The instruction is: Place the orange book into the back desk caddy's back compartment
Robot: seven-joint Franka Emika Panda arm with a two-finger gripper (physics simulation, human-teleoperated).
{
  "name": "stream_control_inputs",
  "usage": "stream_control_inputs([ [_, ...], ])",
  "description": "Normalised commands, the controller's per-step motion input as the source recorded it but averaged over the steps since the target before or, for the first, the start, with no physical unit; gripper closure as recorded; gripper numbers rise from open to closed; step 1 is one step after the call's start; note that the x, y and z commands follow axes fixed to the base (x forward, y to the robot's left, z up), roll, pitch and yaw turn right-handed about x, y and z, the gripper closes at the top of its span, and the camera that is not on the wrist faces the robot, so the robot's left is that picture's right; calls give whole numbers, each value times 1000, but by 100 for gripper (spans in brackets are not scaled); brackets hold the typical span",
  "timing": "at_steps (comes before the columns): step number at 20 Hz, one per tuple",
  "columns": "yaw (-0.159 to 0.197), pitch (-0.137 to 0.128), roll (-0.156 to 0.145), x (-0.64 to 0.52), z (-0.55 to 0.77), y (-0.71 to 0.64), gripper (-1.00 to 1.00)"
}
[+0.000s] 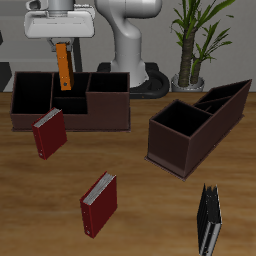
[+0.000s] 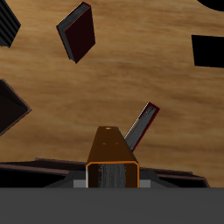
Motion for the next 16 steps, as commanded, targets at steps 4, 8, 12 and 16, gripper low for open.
stream_control_inputs([
  [4, -67, -7, -12, -273, 55, -248, 100],
  [8, -10, -3, -1, -228, 25, -127, 100],
  [12, 20, -13, 19, -293, 75, 6, 100],
  [16, 60, -9, -10, -274, 138, -72, 100],
])
